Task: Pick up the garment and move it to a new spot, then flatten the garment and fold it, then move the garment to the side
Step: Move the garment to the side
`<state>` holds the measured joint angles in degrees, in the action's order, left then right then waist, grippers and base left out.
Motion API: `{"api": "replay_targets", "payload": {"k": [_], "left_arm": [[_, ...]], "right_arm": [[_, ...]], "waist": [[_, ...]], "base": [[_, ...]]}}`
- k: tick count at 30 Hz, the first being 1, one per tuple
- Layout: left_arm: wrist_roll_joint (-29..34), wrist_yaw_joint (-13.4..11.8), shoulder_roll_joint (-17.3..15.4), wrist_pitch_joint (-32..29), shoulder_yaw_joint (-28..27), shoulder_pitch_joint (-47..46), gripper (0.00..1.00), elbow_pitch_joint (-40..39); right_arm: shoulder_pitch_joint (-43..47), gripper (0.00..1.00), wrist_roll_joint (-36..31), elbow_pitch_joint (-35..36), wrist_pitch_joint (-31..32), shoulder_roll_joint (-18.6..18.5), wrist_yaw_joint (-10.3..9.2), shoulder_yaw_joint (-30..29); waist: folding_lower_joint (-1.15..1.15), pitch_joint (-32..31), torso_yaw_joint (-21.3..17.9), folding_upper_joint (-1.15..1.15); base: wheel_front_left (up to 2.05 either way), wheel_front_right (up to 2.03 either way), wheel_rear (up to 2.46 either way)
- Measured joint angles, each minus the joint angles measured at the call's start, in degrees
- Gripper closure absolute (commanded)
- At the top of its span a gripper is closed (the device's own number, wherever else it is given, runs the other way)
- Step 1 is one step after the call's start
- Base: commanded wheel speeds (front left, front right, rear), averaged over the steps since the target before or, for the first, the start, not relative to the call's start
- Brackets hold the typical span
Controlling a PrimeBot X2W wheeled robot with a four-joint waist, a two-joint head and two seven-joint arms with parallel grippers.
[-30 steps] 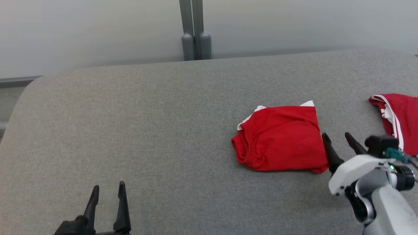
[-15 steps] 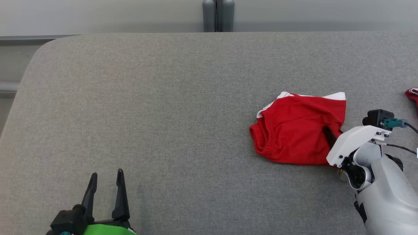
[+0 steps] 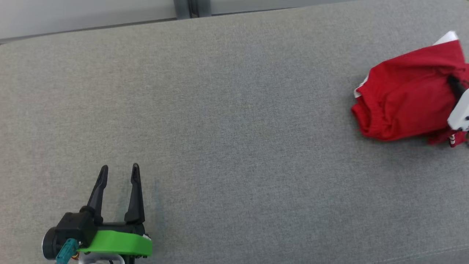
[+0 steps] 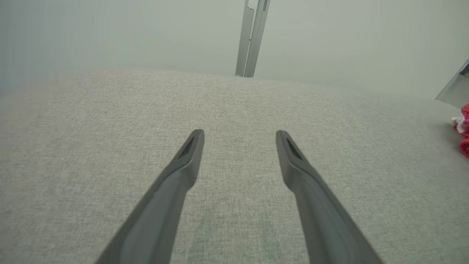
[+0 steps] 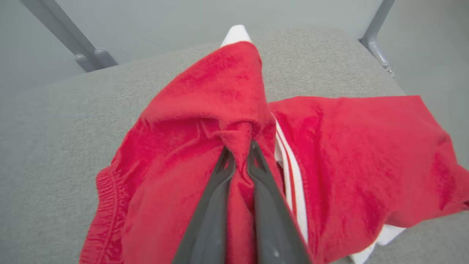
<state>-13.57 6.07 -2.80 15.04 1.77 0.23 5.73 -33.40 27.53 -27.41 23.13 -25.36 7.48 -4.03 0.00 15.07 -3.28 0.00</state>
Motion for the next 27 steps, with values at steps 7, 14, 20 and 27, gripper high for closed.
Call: {"api": "replay_targets", "payload": {"k": [7, 14, 20, 27], "left_arm": [[1.64, 0.88, -0.01, 0.01, 0.21, -1.50, 0.00, 0.83], [0.67, 0.98, -0.05, 0.00, -0.75, -1.41, 0.00, 1.00], [-0.55, 1.00, -0.02, 0.00, -1.08, -1.40, 0.00, 0.66], [-1.68, 0.81, 0.00, 0.00, -2.81, -1.18, 0.00, -1.29]], "right_arm": [[-4.91, 1.00, -5.53, -2.98, 4.92, -5.54, 0.00, -7.44], [-6.69, 0.00, -14.83, -9.55, 2.56, -9.55, 0.03, -13.47], [-8.29, 0.00, -23.49, -12.13, -6.23, -7.56, 0.05, -18.61], [-4.94, 0.00, -26.49, -3.71, -19.47, -1.64, 0.03, -18.50]], "waist": [[0.00, 5.56, -1.24, 0.00], [0.00, 8.68, 0.61, 0.00], [0.00, 9.25, 1.50, 0.00], [0.00, 6.56, 0.70, 0.00]], "base": [[0.00, 0.00, 0.00], [0.00, 0.00, 0.00], [0.00, 0.00, 0.00], [0.00, 0.00, 0.00]]}}
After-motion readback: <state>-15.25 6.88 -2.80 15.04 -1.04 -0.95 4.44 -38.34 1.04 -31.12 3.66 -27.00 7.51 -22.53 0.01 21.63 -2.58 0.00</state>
